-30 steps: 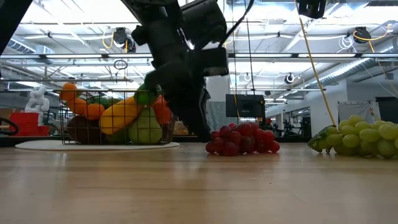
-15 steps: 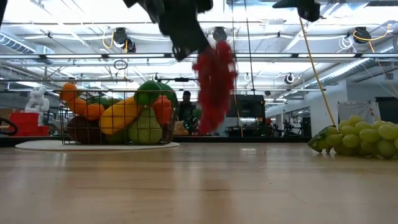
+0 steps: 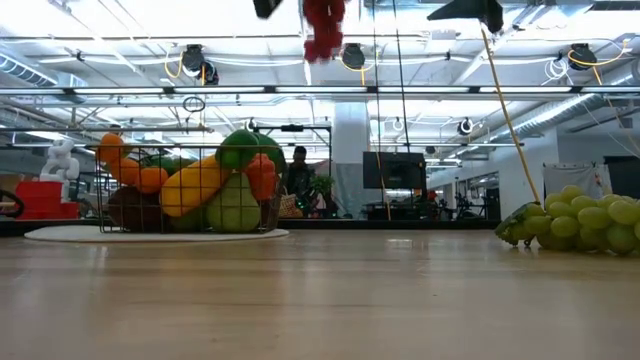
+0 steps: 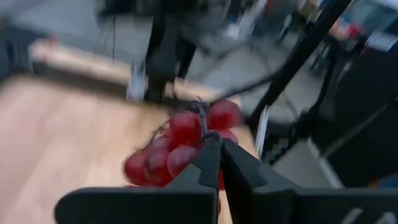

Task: Build produce basket
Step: Put the red grapes into the wired basket

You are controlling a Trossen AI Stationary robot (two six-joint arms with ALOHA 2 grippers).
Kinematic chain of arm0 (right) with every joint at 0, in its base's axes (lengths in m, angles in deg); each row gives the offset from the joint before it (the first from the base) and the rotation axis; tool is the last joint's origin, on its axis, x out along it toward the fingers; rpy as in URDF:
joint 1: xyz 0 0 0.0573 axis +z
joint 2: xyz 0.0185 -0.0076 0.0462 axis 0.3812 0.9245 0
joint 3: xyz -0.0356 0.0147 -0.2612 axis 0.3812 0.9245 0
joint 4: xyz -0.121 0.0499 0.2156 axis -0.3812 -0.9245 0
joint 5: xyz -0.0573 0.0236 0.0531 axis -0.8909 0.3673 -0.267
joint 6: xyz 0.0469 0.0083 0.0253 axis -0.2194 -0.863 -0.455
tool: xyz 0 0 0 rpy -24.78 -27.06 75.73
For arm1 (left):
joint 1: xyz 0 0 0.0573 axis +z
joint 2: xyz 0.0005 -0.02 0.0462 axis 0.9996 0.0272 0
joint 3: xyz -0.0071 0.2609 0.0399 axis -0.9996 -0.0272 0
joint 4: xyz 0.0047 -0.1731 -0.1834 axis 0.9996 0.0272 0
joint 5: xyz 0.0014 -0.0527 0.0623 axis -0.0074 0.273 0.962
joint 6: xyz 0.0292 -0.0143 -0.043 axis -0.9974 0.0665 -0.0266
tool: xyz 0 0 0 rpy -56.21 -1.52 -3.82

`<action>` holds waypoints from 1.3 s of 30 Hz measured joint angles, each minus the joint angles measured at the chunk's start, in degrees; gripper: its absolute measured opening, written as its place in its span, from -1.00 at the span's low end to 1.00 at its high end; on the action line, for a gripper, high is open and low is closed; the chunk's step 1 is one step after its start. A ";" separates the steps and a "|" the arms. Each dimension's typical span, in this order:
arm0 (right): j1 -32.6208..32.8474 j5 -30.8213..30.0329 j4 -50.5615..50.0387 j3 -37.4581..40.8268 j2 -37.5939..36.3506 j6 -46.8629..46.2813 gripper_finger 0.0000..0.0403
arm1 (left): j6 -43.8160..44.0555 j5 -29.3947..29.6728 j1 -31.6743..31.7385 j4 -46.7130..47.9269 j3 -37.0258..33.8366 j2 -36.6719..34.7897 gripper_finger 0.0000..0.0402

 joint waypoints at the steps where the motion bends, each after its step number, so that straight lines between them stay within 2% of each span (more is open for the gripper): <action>1: 0.00 0.02 1.08 0.00 0.20 0.64 0.18 | 0.12 -0.32 0.53 -1.60 0.00 -0.98 -0.96; 6: 0.00 0.02 8.41 -0.02 2.61 6.63 0.16 | 0.20 -0.73 3.35 -7.94 0.02 -5.93 -0.92; 9: 0.16 0.12 13.75 -0.02 4.63 11.74 0.07 | -0.94 -0.75 5.28 -10.27 0.02 -8.73 -0.96; 16: 0.65 4.56 26.62 -0.02 9.94 13.49 -0.40 | -2.86 -0.30 9.65 -14.58 0.01 -13.07 -0.91; 19: 1.13 5.30 31.87 -0.01 12.10 12.49 -0.61 | -2.16 -0.30 11.19 -15.36 -0.01 -14.61 -0.95; 25: 1.29 6.29 38.60 -0.02 15.06 14.92 -0.95 | 5.17 -0.30 12.85 -20.44 0.02 -17.00 -0.91; 31: 1.24 6.02 40.04 0.00 15.91 17.89 -0.96 | 15.29 0.22 13.61 -29.53 -0.01 -18.31 -0.97; 36: 1.11 5.99 40.15 0.00 15.82 20.10 -0.99 | 32.06 8.92 14.82 -36.72 0.02 -18.32 -0.92; 39: 1.10 5.94 40.14 0.00 15.82 22.49 -0.99 | 36.31 13.59 15.55 -37.60 0.02 -18.32 -0.95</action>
